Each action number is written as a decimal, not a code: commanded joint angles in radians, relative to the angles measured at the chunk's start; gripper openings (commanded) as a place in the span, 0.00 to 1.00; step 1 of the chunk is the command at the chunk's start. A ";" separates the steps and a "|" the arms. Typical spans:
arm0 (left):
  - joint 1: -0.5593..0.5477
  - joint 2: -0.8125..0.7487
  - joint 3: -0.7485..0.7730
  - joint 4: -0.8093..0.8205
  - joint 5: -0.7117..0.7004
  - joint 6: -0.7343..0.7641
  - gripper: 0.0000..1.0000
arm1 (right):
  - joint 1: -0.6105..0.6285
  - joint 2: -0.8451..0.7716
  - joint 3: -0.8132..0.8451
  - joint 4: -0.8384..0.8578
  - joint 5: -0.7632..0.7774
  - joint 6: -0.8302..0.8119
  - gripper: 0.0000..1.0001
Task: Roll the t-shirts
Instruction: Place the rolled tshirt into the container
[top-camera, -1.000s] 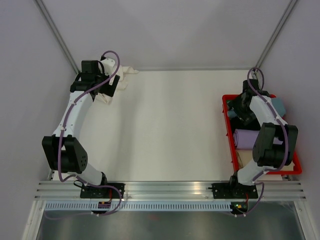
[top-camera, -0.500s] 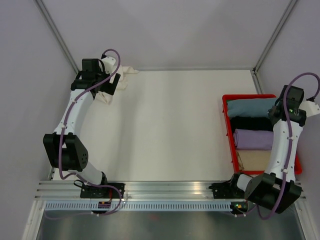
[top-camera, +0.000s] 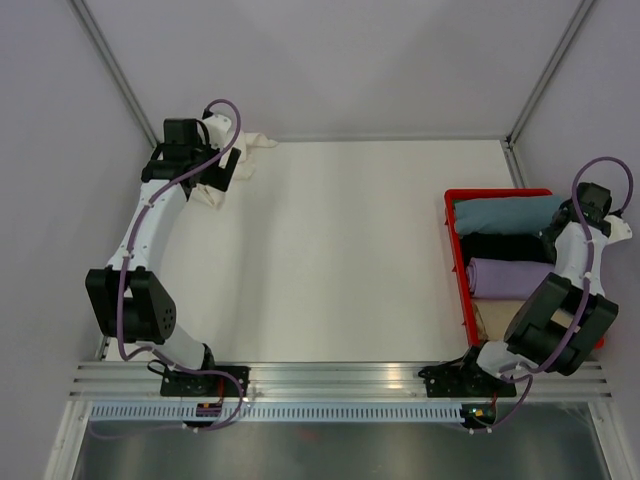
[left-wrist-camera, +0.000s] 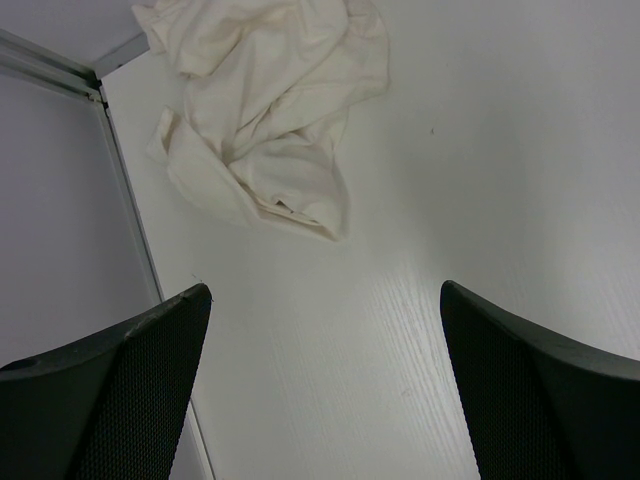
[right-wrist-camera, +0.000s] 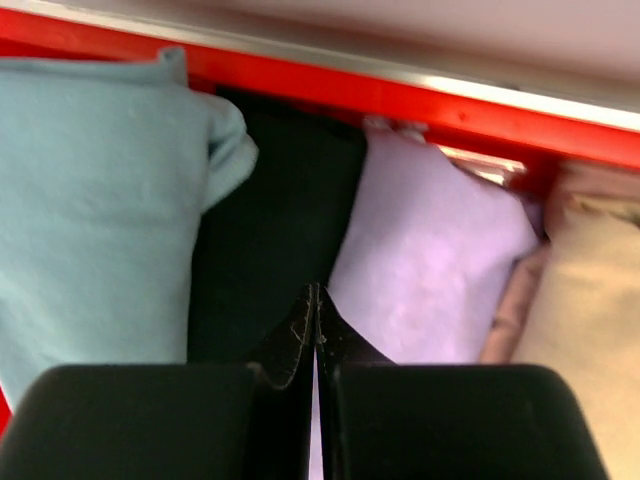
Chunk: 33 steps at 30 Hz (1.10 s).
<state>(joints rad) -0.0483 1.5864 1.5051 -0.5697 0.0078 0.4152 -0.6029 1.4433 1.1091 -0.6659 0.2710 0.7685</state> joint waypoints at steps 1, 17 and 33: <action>-0.004 -0.055 -0.020 0.016 -0.002 0.036 1.00 | 0.002 0.031 0.015 0.101 0.034 -0.032 0.00; -0.004 -0.057 -0.037 -0.016 -0.075 0.039 1.00 | 0.080 0.238 0.041 0.347 0.146 -0.064 0.00; -0.004 -0.042 0.015 -0.018 -0.118 0.106 1.00 | 0.083 0.224 -0.042 0.605 0.238 -0.136 0.00</action>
<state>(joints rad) -0.0483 1.5482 1.4727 -0.5961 -0.0757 0.4706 -0.5194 1.6772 1.0737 -0.1471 0.4744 0.6449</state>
